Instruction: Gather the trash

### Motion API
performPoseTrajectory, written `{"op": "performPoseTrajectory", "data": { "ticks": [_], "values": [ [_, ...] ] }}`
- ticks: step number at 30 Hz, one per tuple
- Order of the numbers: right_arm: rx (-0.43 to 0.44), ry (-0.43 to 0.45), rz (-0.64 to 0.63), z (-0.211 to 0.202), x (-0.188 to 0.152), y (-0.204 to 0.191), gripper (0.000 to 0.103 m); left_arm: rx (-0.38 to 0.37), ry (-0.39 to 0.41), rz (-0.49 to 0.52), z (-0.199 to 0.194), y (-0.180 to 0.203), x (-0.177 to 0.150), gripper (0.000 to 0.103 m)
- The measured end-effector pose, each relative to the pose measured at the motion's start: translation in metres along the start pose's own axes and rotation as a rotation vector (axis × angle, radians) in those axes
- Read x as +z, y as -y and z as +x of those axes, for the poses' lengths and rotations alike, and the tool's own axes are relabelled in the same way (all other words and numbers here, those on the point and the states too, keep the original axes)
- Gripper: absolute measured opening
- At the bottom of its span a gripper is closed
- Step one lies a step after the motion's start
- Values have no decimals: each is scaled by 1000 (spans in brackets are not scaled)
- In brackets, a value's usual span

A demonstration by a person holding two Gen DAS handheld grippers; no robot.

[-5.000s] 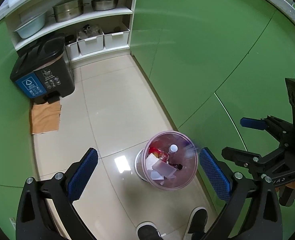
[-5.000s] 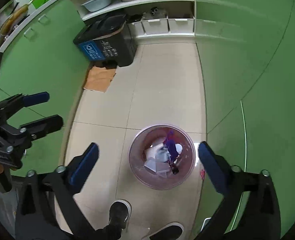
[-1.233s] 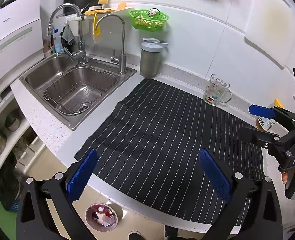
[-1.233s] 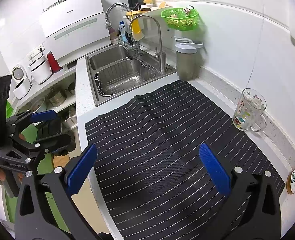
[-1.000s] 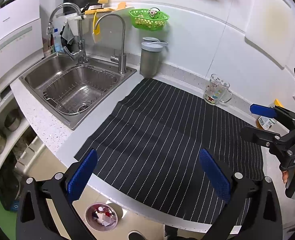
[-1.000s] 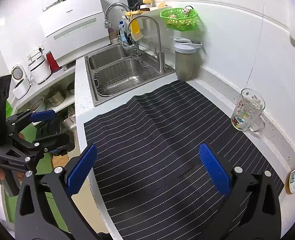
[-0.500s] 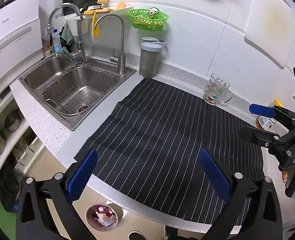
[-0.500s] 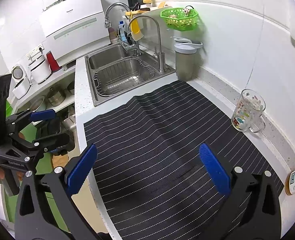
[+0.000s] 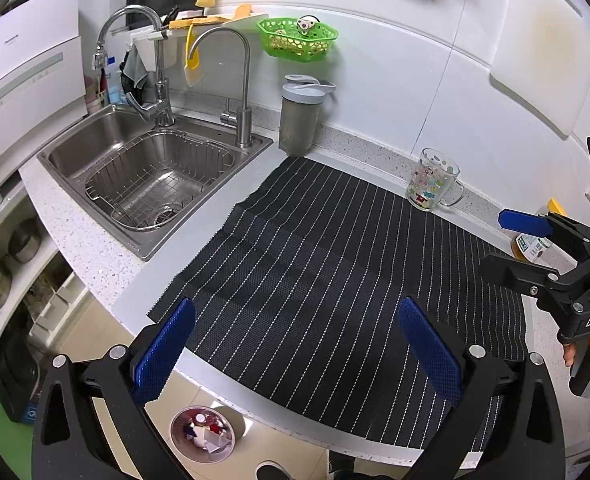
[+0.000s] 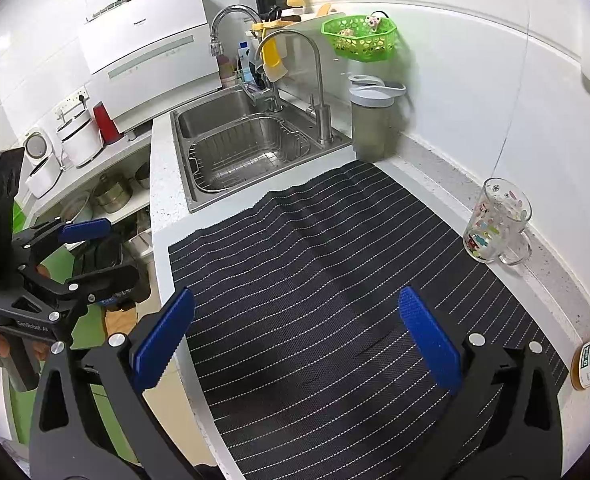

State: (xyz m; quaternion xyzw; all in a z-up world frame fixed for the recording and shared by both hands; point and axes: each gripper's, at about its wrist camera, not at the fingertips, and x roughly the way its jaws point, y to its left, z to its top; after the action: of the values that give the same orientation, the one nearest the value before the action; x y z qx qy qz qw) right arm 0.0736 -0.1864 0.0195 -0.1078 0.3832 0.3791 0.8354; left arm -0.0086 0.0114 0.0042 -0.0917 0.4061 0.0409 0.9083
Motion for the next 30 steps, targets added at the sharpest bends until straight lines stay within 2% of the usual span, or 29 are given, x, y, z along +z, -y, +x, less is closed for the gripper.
{"op": "performPoseTrajectory", "data": {
  "ticks": [27, 30],
  "values": [
    [6, -1, 4, 2, -2, 0, 100, -2, -2, 3, 1, 3, 2, 97],
    [3, -1, 7, 2, -4, 0, 100, 19, -15, 18, 3, 6, 2, 97]
  ]
}}
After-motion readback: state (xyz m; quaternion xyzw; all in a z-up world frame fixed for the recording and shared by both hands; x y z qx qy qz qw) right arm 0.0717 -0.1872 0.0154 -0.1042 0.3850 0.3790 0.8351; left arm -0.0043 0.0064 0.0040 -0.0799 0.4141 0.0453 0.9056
